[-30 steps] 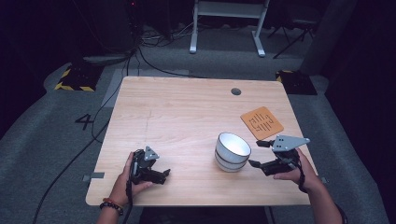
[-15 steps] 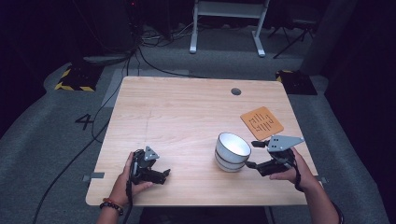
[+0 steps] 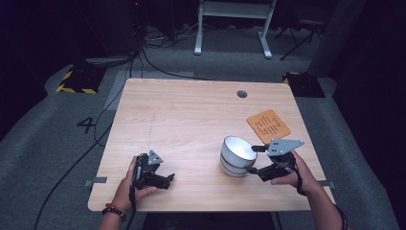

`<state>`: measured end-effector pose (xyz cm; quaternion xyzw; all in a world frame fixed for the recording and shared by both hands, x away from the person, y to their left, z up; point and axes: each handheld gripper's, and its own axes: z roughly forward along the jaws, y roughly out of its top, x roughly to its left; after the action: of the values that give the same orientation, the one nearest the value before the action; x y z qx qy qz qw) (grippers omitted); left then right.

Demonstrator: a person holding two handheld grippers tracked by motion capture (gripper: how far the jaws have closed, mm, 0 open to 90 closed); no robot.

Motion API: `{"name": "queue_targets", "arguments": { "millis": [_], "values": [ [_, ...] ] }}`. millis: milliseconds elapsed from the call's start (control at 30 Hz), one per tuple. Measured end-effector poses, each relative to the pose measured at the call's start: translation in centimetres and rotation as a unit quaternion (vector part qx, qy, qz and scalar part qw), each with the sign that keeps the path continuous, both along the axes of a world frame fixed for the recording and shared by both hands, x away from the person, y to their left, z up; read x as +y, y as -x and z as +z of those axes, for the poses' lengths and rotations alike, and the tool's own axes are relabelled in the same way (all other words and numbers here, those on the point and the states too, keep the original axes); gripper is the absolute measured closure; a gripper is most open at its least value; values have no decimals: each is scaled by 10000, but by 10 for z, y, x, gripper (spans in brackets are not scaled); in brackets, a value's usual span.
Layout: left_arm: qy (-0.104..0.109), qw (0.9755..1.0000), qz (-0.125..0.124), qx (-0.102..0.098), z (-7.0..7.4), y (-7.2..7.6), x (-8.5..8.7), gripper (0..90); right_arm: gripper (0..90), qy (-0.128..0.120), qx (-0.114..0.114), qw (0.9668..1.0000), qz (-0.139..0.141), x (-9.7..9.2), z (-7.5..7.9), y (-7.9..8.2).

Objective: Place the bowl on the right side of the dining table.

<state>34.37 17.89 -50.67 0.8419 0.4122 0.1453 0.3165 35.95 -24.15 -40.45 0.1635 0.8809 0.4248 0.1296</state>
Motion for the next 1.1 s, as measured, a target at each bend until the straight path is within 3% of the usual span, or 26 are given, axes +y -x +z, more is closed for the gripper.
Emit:
{"name": "queue_targets", "arguments": {
  "millis": [600,1100],
  "values": [
    [7,10000,5,-9,0,0,0,1,257,51,78,9998,170,15,0,-5],
    [5,10000,4,-7,0,0,0,1,349,59,245,9993,282,24,1,-11]
  ]
}}
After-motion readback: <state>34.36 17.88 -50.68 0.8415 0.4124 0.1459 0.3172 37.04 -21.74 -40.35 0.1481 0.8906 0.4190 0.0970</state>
